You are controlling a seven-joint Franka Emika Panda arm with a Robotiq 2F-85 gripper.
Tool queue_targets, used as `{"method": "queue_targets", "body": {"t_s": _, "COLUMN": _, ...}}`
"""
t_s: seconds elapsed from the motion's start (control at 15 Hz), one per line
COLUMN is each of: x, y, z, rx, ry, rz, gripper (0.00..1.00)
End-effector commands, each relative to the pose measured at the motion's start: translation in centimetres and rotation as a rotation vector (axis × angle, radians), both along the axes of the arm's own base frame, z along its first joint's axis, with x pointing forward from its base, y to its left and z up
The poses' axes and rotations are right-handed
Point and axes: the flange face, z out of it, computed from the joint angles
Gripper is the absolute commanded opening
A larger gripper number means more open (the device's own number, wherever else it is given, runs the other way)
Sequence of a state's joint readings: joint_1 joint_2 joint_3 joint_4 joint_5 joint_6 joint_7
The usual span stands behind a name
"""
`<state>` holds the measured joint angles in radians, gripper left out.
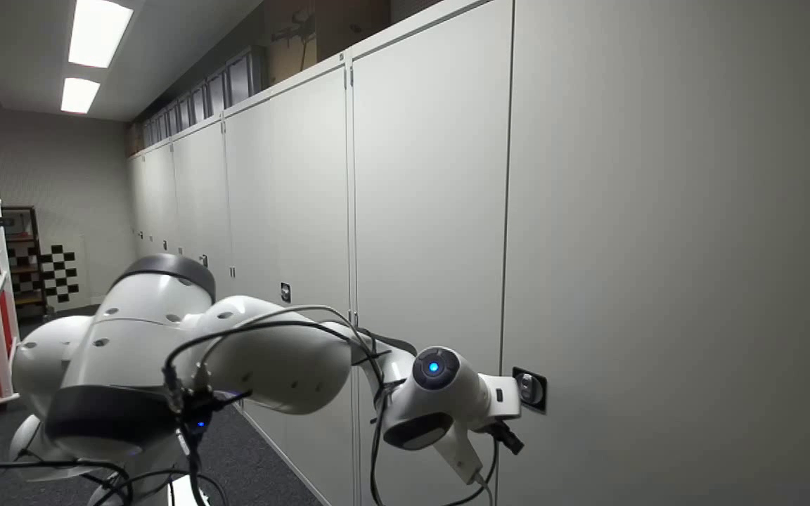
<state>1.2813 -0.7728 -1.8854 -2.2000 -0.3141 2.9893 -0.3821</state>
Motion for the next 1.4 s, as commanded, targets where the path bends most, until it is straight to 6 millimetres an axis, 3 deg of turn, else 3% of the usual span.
{"method": "queue_targets", "body": {"t_s": 0.0, "x": -3.3, "y": 3.2, "z": 4.5, "rx": -0.024, "ry": 0.193, "rz": 0.118, "gripper": 1.0}}
{"method": "queue_targets", "body": {"t_s": 0.4, "x": -6.5, "y": 7.1, "z": 14.3, "rx": -0.066, "ry": 0.41, "rz": 0.365, "gripper": 1.0}}
{"method": "queue_targets", "body": {"t_s": 0.67, "x": -7.6, "y": 10.7, "z": 19.3, "rx": -0.106, "ry": 0.451, "rz": 0.506, "gripper": 1.0}}
{"method": "queue_targets", "body": {"t_s": 1.0, "x": -8.0, "y": 14.7, "z": 23.4, "rx": -0.166, "ry": 0.46, "rz": 0.641, "gripper": 1.0}}
{"method": "queue_targets", "body": {"t_s": 1.33, "x": -7.7, "y": 18.2, "z": 25.6, "rx": -0.251, "ry": 0.508, "rz": 0.695, "gripper": 1.0}}
